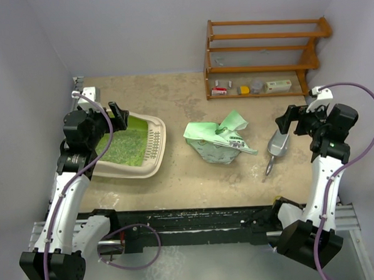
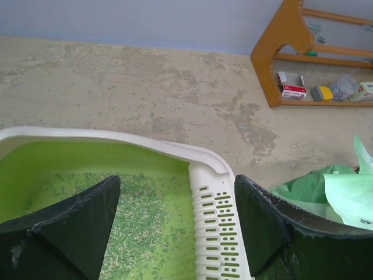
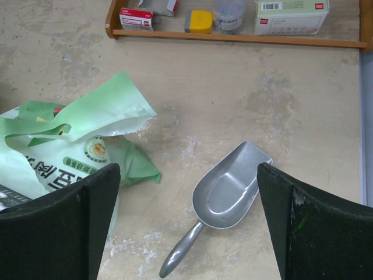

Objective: Fill the litter box with clean litter
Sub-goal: Reset both arms

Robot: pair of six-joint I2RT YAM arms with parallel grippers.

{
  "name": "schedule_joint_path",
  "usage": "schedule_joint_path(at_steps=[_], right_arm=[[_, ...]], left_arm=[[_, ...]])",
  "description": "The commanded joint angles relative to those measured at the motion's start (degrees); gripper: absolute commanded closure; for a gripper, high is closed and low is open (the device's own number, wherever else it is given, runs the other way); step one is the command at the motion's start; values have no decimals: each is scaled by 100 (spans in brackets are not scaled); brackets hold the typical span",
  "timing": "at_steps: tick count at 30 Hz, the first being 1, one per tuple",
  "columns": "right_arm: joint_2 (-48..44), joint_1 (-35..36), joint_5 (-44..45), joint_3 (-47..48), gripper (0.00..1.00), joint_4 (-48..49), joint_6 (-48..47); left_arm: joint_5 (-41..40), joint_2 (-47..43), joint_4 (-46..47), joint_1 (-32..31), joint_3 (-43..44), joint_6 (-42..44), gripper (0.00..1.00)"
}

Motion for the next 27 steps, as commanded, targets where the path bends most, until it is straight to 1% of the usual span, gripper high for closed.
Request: schedule_joint_path(at_steps=[1, 13, 27], right_arm=[[-28, 0, -201, 159, 0, 67, -118], [-17, 0, -331, 201, 0, 214, -279], [34, 0, -457, 249, 0, 4, -325]], left_arm=[[141, -17, 254, 10, 41, 94, 24], [100, 17, 230, 11, 37, 112, 24], [126, 43, 202, 18, 54, 85, 25]])
